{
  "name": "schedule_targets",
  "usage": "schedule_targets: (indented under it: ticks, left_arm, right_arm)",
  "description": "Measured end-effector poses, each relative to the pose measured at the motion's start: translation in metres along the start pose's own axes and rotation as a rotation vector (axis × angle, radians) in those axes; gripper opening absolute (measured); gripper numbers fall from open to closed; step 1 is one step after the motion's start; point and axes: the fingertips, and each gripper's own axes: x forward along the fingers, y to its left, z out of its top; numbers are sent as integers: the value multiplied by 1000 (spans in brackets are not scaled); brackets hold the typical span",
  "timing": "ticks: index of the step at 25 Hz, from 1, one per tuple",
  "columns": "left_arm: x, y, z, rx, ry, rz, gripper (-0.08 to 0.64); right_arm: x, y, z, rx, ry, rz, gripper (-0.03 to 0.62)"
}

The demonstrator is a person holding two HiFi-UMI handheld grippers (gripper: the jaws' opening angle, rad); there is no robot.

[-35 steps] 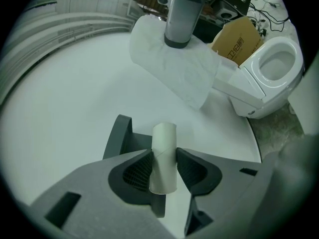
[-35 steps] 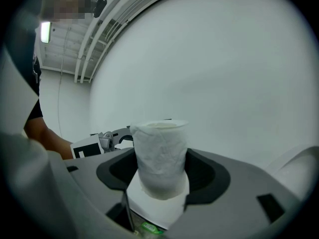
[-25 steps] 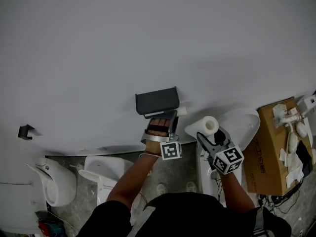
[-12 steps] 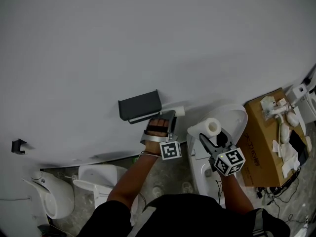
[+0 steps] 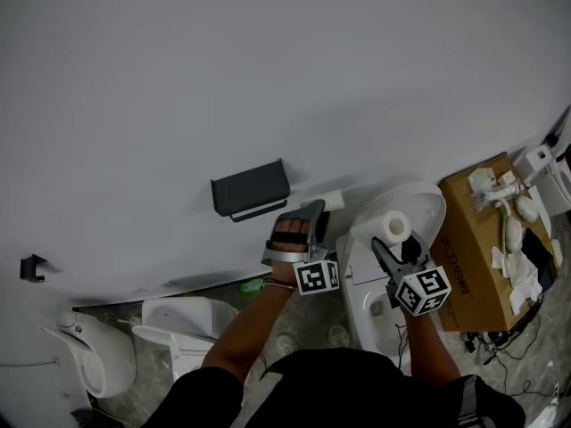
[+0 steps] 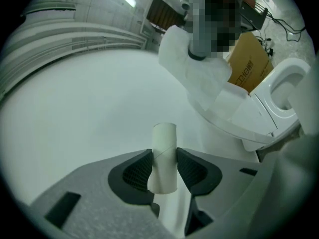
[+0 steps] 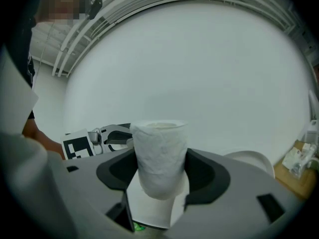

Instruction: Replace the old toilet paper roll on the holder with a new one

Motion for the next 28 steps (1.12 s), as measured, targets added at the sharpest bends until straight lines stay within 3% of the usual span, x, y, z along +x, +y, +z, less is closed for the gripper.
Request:
schedule_targets:
  ticks: [6, 14, 21, 24, 28]
  left_arm:
    - [-19, 16, 13, -195, -26, 41, 153]
    - [-49, 59, 22, -566, -125, 119, 153]
    - [-85, 81, -5, -920, -211, 146, 153]
    - [-95, 84, -22, -1018, -219, 144, 153]
    - [-112, 85, -41, -1071, -212, 181, 155]
  right_arm:
    - [2, 4, 5, -14, -7, -5, 285]
    - [6, 5, 12, -16, -30, -21, 285]
    - [7, 26, 20, -52, -28, 12, 285]
    - [12, 37, 27, -64, -38, 38, 285]
    - [23, 49, 30, -54, -51, 64, 285]
